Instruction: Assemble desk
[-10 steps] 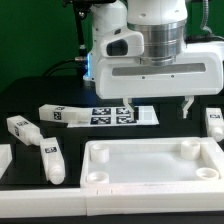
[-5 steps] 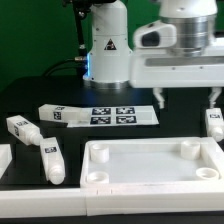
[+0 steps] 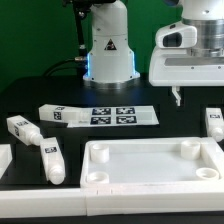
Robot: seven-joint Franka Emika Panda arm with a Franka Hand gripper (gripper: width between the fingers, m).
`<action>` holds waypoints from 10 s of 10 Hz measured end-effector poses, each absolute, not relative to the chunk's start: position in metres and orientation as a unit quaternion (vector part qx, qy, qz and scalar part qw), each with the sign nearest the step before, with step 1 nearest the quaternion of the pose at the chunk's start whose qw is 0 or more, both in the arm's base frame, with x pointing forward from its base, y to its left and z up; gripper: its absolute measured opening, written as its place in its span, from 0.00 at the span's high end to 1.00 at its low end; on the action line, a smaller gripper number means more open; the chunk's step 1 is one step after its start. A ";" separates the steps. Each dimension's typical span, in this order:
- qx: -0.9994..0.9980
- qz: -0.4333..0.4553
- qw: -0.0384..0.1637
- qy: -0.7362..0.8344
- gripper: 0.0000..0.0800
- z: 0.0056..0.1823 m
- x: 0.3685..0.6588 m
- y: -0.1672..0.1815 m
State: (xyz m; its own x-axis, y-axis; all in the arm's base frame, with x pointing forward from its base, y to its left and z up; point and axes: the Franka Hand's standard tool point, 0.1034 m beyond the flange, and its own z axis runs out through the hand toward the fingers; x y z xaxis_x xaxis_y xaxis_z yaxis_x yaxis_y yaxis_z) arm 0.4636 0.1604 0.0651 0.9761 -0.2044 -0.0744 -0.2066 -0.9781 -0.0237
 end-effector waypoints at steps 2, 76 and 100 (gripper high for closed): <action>-0.993 0.024 0.020 0.111 0.19 0.041 0.448 0.193; -0.965 0.077 0.046 0.247 0.19 0.041 0.472 0.097; -0.813 0.464 0.199 0.292 0.31 0.010 0.447 0.092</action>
Offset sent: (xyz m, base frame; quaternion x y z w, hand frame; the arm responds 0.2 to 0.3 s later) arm -0.0136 0.0276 -0.0409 0.0043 0.0324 0.0337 0.9989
